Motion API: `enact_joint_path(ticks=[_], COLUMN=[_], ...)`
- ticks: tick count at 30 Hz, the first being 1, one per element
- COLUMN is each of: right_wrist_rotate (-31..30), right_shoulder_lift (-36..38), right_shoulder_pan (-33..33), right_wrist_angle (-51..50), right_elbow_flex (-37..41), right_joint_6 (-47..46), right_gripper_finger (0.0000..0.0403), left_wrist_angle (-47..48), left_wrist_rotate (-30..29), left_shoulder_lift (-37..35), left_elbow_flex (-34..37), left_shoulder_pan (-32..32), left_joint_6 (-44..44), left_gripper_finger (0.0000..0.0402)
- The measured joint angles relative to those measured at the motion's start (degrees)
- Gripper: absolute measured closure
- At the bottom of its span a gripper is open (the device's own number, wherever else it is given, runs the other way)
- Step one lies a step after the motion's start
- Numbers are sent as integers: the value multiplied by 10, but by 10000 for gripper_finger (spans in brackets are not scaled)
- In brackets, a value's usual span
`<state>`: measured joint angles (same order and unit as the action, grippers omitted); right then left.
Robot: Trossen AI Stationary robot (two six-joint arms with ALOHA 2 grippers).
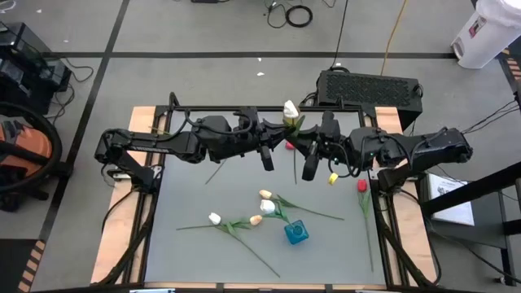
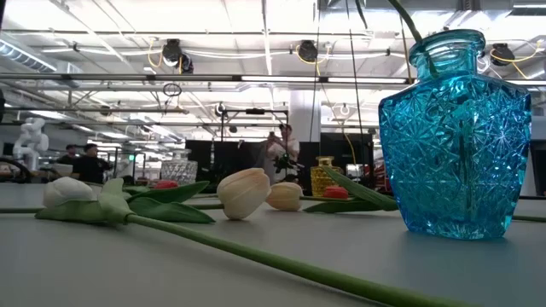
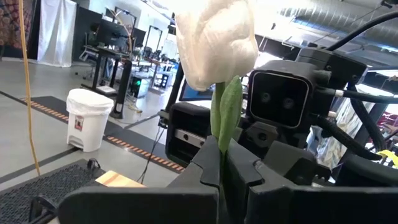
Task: Sort flowers into vase by color
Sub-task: Put the top white tulip into the blue vase
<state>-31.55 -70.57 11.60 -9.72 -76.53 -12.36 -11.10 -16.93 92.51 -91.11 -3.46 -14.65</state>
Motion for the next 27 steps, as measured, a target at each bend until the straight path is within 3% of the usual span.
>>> enact_joint_path(ticks=[5,18,27], right_wrist_rotate=[0,1,-18], right_shoulder_lift=[7,12,17], right_shoulder_pan=[0,0,0], right_wrist_angle=[-3,-13,-14], right_elbow_flex=[0,0,0], right_joint_6=[22,27,27], right_gripper_finger=[396,401,402], left_wrist_angle=[-1,2,8], left_wrist_rotate=[0,6,6], left_shoulder_lift=[0,-1,-1], left_elbow_flex=[0,-1,-1], left_shoulder_pan=[0,0,-3], left_joint_6=[0,0,-15], left_gripper_finger=[400,399,334])
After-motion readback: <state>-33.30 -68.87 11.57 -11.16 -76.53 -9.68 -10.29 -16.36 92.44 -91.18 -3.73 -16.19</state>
